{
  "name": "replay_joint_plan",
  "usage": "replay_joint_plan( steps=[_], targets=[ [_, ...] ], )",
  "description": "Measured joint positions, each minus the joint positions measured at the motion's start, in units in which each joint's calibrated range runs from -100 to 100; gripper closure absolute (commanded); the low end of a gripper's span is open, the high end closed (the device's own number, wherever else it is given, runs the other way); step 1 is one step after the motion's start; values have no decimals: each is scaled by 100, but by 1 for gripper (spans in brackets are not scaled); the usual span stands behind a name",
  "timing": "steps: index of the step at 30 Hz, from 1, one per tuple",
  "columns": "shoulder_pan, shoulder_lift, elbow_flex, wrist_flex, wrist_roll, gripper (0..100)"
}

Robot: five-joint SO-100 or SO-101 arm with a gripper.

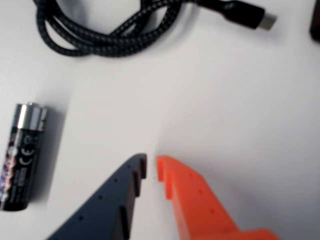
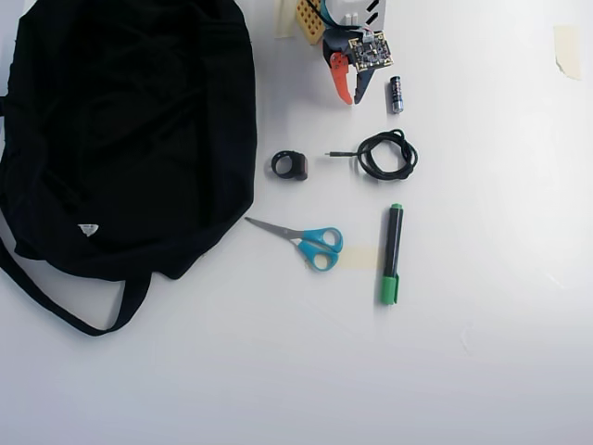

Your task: Put the cable into the black bag

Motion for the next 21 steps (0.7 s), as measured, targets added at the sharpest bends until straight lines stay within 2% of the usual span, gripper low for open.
replay_joint_plan(
  steps=[15,21],
  targets=[
    [0,0,0,0,29,98],
    [0,191,0,-1417,39,98]
  ],
)
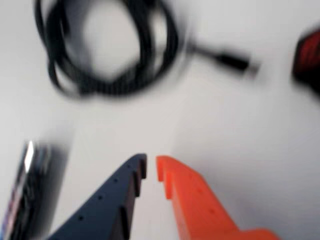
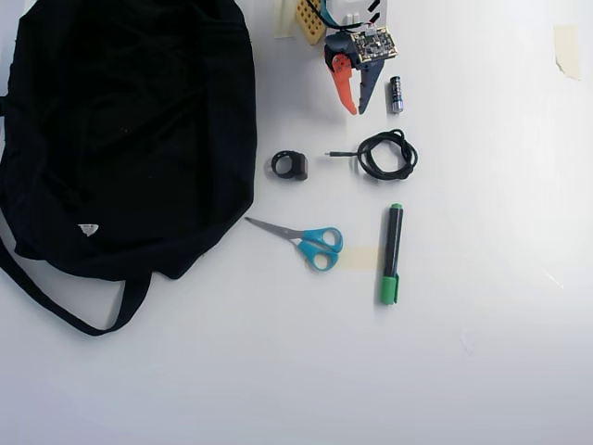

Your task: Put the cable into the black bag

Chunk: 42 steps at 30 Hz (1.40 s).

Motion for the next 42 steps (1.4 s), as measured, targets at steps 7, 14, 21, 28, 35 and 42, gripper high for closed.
replay_joint_plan(
  steps=[7,14,21,28,35,42],
  targets=[
    [7,1303,-330,-2611,-20,98],
    [-73,3313,-1415,-4886,-20,98],
    [-81,5172,-3042,-5874,-20,98],
    [29,6592,-4733,-5925,-20,98],
    [250,7572,-5881,-5925,0,98],
    [397,8311,-6761,-5925,244,98]
  ],
)
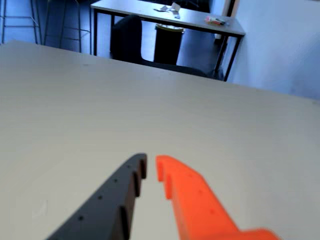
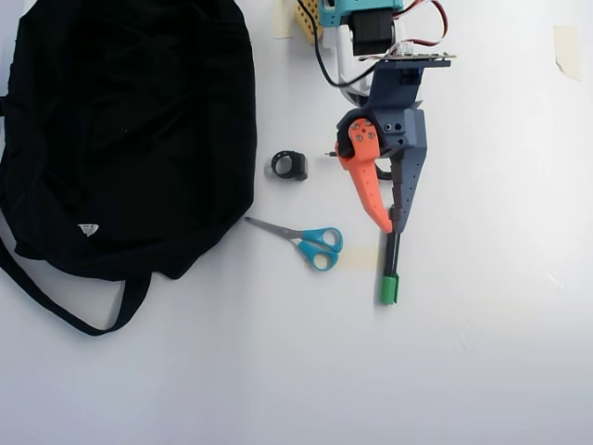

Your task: Put the cable into the black bag

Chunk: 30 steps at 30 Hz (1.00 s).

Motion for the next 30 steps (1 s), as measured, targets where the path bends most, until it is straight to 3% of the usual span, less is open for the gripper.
replay_joint_plan(
  steps=[13,17,30],
  targets=[
    [-7,789,-2186,1520,-63,98],
    [220,930,-2461,1606,-425,98],
    [242,938,-2476,1606,-484,98]
  ],
)
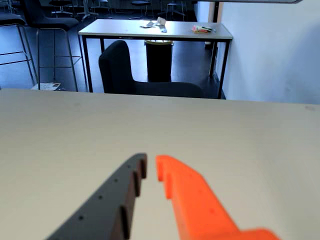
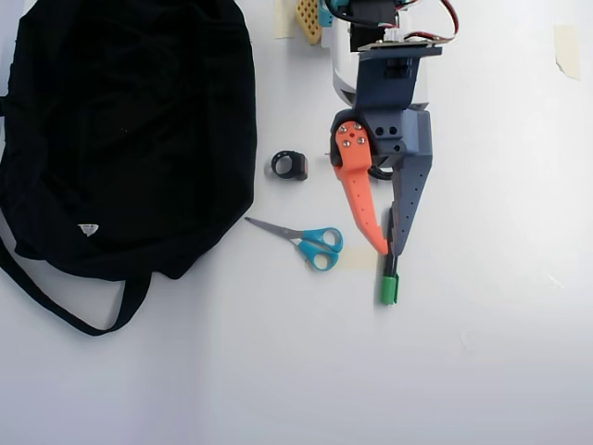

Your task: Put the cable into the black bag

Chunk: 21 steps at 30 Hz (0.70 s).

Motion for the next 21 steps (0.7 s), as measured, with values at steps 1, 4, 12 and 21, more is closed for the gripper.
replay_joint_plan(
  steps=[1,4,12,21],
  targets=[
    [-7,0,0,0,0,98],
    [-15,0,0,0,0,98],
    [-7,0,0,326,-34,98],
    [-51,0,-377,1760,-54,98]
  ],
)
